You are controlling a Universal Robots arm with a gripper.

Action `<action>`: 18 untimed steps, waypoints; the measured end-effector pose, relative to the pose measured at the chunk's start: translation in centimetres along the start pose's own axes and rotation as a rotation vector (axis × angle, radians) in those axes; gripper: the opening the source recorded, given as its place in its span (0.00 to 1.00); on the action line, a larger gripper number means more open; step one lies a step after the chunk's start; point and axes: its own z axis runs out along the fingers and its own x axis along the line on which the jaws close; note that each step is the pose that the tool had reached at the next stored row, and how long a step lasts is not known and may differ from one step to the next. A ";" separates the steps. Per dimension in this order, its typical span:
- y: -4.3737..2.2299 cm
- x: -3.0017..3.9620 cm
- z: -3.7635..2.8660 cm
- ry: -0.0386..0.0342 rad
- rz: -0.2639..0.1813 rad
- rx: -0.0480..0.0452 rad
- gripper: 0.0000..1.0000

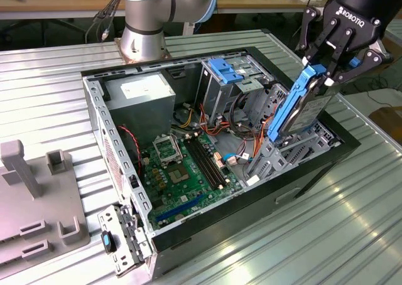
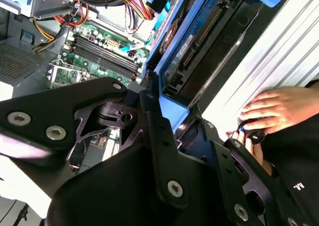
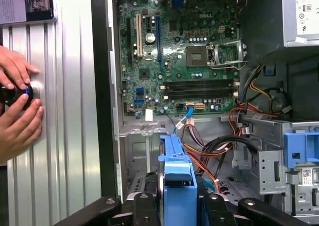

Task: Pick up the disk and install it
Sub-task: 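Insert the disk into the insertion slot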

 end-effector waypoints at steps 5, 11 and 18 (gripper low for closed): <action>-0.01 0.35 0.09 0.0001 -0.002 0.0000 0.37; -0.02 0.52 0.53 0.0000 -0.006 0.0001 0.37; -0.17 0.51 1.10 0.0000 -0.008 0.0001 0.37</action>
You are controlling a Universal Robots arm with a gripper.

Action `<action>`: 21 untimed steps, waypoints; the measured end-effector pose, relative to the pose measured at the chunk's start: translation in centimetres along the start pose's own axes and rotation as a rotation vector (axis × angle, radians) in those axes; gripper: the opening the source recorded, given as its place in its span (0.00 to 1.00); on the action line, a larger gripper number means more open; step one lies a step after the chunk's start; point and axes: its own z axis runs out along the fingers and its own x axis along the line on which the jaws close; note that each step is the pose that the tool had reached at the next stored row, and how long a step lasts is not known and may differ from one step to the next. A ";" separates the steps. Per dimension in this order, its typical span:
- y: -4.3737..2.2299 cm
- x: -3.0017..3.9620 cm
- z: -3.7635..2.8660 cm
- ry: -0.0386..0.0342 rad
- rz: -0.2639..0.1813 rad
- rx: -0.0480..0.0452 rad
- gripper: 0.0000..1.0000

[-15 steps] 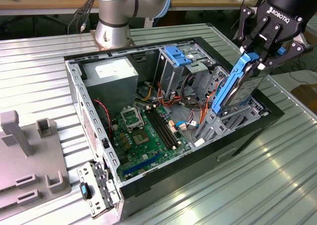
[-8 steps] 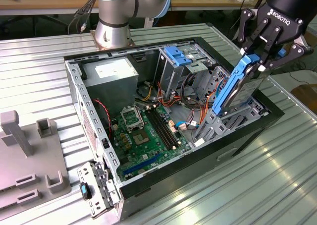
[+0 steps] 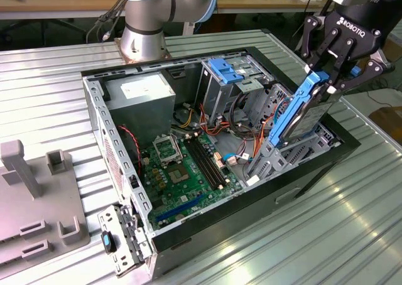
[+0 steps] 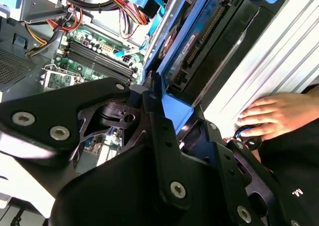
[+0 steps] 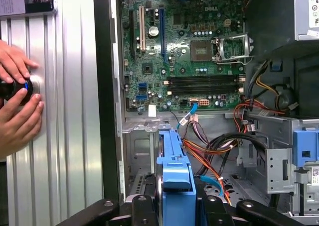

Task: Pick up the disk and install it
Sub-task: 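Insert the disk into the insertion slot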

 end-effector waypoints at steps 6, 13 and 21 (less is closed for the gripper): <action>-0.17 0.00 -0.07 -0.0001 0.000 0.0013 0.37; -0.17 0.01 -0.49 -0.0001 0.000 0.0013 0.37; -0.20 0.01 -0.51 -0.0001 -0.001 0.0116 0.37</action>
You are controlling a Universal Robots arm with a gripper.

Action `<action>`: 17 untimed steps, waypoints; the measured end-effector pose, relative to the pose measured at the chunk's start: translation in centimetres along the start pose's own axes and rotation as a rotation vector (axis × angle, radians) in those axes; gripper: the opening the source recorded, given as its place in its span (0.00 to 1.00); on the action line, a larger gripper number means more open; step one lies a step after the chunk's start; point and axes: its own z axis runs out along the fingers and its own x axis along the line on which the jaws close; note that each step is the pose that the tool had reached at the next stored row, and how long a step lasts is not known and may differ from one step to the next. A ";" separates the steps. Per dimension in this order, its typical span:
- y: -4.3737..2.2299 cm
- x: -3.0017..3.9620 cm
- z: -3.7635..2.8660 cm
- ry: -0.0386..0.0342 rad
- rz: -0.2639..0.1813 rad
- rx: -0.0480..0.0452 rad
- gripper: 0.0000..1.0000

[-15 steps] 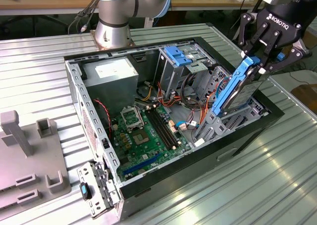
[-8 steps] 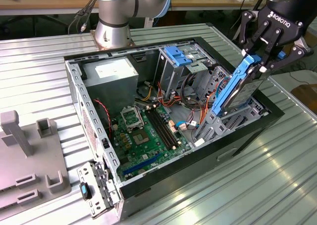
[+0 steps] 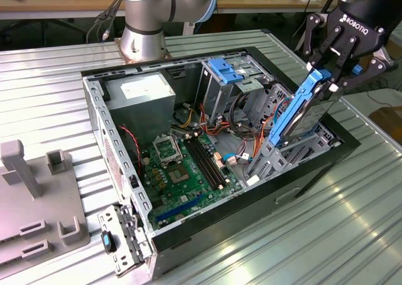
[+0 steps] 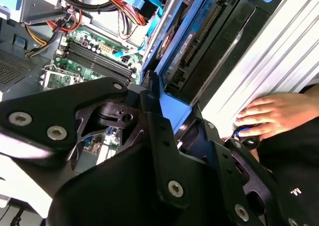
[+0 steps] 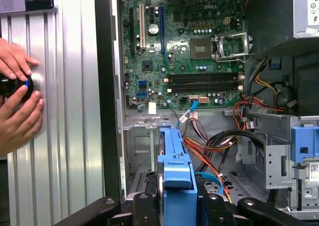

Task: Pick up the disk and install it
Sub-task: 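Insert the disk into the insertion slot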

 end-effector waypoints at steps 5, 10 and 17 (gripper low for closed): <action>-0.16 0.00 0.00 -0.0002 -0.009 0.0063 0.37; -0.31 0.00 0.01 -0.0002 -0.014 0.0120 0.37; -0.30 0.00 0.04 -0.0005 -0.017 0.0187 0.37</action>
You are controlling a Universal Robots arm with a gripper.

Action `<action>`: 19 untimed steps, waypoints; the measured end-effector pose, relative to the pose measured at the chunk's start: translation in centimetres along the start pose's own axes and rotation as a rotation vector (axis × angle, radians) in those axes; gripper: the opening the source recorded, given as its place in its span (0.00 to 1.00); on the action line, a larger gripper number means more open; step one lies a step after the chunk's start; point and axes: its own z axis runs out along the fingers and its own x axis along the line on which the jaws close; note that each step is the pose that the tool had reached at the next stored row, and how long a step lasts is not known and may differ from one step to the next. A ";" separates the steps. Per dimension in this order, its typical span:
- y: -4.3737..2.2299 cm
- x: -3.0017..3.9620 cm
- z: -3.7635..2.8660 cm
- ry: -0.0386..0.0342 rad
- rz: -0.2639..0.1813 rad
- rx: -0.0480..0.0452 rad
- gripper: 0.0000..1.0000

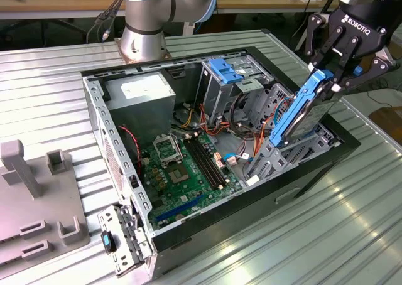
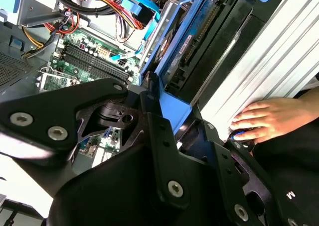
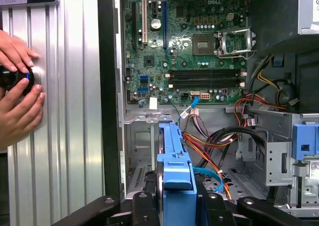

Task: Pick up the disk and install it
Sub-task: 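Insert the disk into the insertion slot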

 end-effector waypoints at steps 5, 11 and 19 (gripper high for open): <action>0.00 0.01 -0.44 -0.0006 0.000 0.0076 0.37; 0.29 0.00 -0.46 -0.0007 -0.007 0.0339 0.37; 1.03 0.00 -0.52 -0.0017 -0.014 0.0627 0.37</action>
